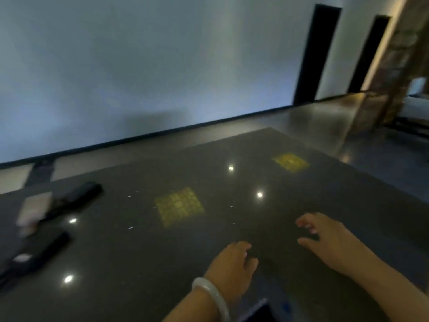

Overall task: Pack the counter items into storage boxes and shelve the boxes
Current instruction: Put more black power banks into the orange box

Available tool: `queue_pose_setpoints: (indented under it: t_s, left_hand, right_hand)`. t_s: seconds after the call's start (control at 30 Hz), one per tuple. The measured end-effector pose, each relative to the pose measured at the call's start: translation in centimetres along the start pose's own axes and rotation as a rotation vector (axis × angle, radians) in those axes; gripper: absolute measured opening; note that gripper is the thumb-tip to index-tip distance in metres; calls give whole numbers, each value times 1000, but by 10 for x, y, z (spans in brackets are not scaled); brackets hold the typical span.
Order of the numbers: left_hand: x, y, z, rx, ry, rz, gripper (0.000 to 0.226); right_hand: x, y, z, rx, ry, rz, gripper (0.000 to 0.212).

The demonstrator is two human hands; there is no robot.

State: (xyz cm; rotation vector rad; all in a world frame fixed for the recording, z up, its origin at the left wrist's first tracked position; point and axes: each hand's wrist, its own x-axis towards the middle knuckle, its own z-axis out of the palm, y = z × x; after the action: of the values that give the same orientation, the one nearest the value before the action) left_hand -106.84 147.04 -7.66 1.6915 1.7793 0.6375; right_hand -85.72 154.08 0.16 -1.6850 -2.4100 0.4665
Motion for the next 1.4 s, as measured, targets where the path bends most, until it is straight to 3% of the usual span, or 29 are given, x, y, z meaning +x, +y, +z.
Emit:
queue_pose_setpoints:
  t_s: [0.3, 0.57, 0.77, 0.93, 1.17, 1.4]
  left_hand:
    - [-103, -172, -155, 115, 192, -369, 39]
    - [-172, -278, -239, 110, 367, -614, 47]
    - [-143, -322, -277, 222, 402, -643, 62]
    - [-99, -348, -284, 278, 333, -676, 83]
    - [-74, -384, -287, 187, 266, -744, 90]
    - [-74, -404, -280, 113, 265, -729, 92]
  right_hand:
    - [81, -237, 120, -75, -296, -439, 35]
    - [105, -392, 207, 7, -441, -532, 44]
    - [143, -420, 251, 138, -452, -377, 53]
    - [191, -434, 270, 217, -419, -317, 60]
    - [258, -486, 295, 200, -348, -452, 82]
    - [313, -530, 320, -248, -393, -773, 100]
